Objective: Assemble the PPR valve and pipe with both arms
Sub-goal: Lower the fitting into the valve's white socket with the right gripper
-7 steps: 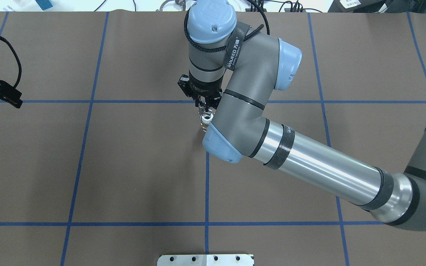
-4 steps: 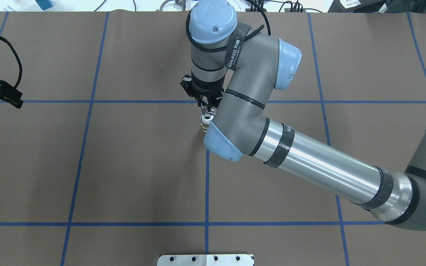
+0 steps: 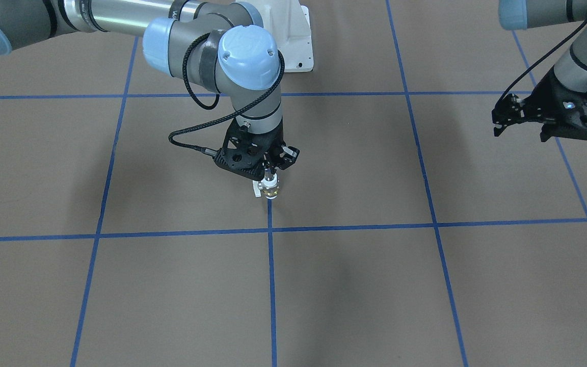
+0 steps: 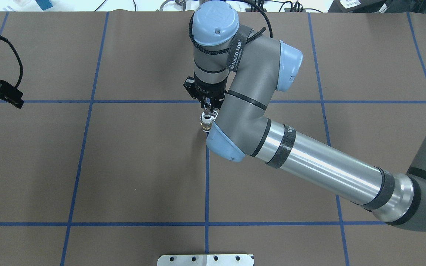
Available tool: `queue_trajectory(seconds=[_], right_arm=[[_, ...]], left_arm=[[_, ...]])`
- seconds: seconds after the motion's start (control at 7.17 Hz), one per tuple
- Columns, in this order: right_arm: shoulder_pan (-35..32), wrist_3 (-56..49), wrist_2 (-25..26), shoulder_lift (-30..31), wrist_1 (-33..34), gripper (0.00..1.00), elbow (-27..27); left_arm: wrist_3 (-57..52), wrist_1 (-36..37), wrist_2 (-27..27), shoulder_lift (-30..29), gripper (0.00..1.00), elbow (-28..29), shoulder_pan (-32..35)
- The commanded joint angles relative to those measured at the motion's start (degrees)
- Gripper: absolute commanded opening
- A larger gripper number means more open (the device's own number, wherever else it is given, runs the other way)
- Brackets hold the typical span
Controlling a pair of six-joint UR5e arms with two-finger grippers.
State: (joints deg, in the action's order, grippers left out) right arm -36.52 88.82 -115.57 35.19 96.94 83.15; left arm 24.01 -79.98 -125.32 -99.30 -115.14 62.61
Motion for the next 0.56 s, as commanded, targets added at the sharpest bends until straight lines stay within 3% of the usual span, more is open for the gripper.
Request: queue_trajectory(seconds=[0.0, 0.42], right_arm=[[0.04, -0.05, 0.00, 0.23, 0.00, 0.00, 0.00], [-0.05, 0.74, 0.00, 0.23, -2.28, 0.00, -0.09]], left_arm=[[0.07, 0.09, -0.01, -0.19, 1.00, 0.00, -0.03], [0.07, 0.09, -0.01, -0.19, 0.99, 0.00, -0.03]])
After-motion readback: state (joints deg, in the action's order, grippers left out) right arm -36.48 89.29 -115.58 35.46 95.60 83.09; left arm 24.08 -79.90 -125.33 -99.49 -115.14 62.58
